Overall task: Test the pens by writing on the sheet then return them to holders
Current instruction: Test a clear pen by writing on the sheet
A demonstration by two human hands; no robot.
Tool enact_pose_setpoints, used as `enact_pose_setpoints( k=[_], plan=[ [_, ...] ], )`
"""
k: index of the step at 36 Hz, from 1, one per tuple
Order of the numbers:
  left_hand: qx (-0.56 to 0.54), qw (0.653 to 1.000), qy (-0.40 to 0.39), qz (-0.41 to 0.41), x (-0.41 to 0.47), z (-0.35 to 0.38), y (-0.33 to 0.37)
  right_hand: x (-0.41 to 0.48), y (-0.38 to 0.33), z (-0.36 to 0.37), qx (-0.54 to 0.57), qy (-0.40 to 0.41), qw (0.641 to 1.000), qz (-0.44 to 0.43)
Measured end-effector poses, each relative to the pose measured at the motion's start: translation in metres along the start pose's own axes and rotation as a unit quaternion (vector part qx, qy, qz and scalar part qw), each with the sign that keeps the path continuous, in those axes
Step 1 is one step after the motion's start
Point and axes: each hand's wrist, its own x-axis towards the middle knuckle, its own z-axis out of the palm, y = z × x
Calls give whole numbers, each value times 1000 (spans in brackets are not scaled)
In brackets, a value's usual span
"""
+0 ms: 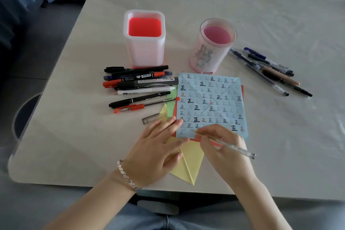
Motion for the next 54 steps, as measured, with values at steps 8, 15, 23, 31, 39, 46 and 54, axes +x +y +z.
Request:
enact_pose_setpoints(
  k=[8, 15, 23, 31, 39, 46, 54],
  plan=[
    [2, 1000, 4, 1, 0, -1, 0, 6, -1, 0, -41, 10, 998, 54],
    [-2, 1000, 19, 3, 2, -3, 2, 2, 3, -11, -41, 10, 996, 81],
    [-9, 1000, 3, -5, 2, -5, 3, -1, 11, -22, -24, 64, 991, 113],
    [-4, 1000, -9, -4, 3, -5, 4, -1, 14, -35, -23, 69, 988, 133],
    [8, 993, 102, -51, 4, -15, 4, -8, 11, -40, 86, 137, 981, 109],
    [69, 965, 160, -195, 10, -28, -18, -6, 6, -40, 181, 124, 968, 125],
    [22, 965, 101, -240, 8, -35, -12, 0, -11, -32, 351, 106, 920, 141]
  ],
)
